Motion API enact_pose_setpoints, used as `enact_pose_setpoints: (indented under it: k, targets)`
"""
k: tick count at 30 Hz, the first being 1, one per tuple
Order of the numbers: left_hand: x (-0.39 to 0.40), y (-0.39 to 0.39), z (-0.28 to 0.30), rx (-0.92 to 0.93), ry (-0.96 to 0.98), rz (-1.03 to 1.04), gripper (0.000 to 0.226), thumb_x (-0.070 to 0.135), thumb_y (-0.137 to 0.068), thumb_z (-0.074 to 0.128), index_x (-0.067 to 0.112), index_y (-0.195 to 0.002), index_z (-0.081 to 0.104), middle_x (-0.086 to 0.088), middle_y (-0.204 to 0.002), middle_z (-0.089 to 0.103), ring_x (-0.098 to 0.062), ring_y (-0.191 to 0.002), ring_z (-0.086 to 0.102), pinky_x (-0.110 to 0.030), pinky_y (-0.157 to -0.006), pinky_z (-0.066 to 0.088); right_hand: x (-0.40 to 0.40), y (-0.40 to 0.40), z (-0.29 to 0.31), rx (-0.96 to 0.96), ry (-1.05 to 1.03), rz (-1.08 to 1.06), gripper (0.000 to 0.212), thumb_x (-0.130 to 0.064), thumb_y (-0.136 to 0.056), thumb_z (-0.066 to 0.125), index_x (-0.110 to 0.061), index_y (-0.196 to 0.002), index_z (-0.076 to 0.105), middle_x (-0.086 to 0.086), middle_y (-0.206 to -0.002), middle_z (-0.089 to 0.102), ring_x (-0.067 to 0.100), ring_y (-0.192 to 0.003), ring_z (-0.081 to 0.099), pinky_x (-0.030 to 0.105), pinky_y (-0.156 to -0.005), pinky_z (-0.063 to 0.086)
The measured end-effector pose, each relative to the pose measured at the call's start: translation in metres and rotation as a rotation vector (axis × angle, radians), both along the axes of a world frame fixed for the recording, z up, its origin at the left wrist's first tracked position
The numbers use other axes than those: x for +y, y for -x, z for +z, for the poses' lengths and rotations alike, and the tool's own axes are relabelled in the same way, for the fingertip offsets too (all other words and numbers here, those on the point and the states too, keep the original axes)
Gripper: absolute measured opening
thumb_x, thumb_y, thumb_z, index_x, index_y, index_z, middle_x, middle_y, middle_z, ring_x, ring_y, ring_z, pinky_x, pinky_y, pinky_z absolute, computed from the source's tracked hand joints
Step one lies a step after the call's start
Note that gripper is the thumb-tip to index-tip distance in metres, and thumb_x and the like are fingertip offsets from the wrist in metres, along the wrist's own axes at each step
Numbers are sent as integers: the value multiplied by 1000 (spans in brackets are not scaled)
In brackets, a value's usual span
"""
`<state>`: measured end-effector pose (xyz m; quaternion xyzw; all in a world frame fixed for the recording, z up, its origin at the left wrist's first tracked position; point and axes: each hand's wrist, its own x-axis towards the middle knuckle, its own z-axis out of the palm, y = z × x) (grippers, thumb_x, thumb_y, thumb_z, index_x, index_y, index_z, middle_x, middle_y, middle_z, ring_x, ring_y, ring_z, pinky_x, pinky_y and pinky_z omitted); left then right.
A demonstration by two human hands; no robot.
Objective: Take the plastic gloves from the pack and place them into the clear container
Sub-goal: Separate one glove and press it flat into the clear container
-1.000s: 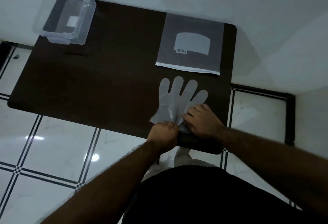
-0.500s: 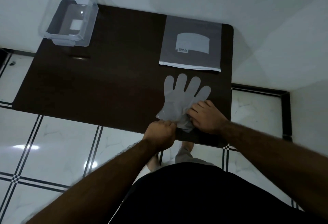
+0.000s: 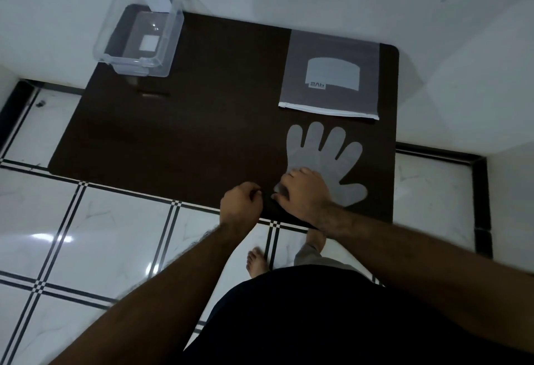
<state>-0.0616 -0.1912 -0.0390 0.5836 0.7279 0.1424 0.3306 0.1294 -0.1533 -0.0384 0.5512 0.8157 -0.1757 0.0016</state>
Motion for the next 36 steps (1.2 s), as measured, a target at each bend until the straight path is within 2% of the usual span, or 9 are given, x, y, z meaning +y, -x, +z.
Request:
enact_pose_setpoints:
  k: [4,8,11,15,18,21,24,30,36]
  targets:
    - [0,4,-2,-38,39,26,23,25,-103,64,20,-121,76,4,-104,78,-8,-86,68,-12,-65,41,-2,9,-3,-45,-26,-47,27,-43,-102,57,-19,-111,67,3,-110,69,24,-105,61,44,-92,52]
    - [4,-1,-3,-142,81,53,21,26,-103,66,21,-119,77,6,-104,77,-6,-89,69,-12,-68,44,-2,4,-5,0,-16,-68,18,-31,-103,57,-18,-109,68,4,-107,69,24,-101,62,43,-91,52]
    - [10,-10,-6,-308,171,105,19,23,-101,69,21,-118,78,6,-107,77,-9,-97,71,-17,-75,52,-3,-5,-5,160,41,-139,9,-23,-100,64,-18,-99,70,1,-97,69,20,-91,62,41,-85,55]
    - [20,-28,-7,-603,302,264,16,14,-100,70,19,-110,81,-3,-105,79,-19,-97,75,-38,-85,66,-6,-19,1,429,210,-319,7,-17,-101,68,-16,-95,72,-1,-93,70,16,-89,64,40,-86,57]
    - [28,-43,-2,-796,391,376,13,7,-101,70,14,-105,81,-12,-103,80,-21,-94,76,-34,-83,66,-11,-27,5,542,322,-543,12,-26,-104,68,-20,-94,73,-1,-89,72,17,-87,68,39,-83,59]
    - [34,-54,-2,-917,471,360,13,8,-97,77,12,-107,82,-10,-104,82,-22,-98,77,-31,-83,63,-13,-33,14,680,435,-724,16,-31,-104,69,-20,-96,77,4,-93,76,21,-89,72,42,-85,61]
    - [36,-63,1,-950,495,329,16,6,-94,79,9,-110,82,-10,-105,83,-22,-98,79,-30,-82,62,-16,-37,24,793,525,-835,20,-27,-105,68,-11,-99,79,14,-98,77,23,-89,71,42,-85,62]
    - [39,-74,4,-899,466,342,11,7,-95,78,9,-106,82,-10,-98,83,-20,-89,80,-27,-75,62,-15,-44,32,829,586,-929,20,-27,-105,68,-10,-103,78,16,-103,77,20,-89,71,30,-76,60]
    - [36,-79,2,-880,488,390,10,8,-98,75,10,-105,82,-11,-99,83,-20,-90,80,-28,-75,63,-14,-48,35,805,622,-981,17,-25,-109,57,-16,-105,72,8,-109,72,27,-106,69,46,-100,59]
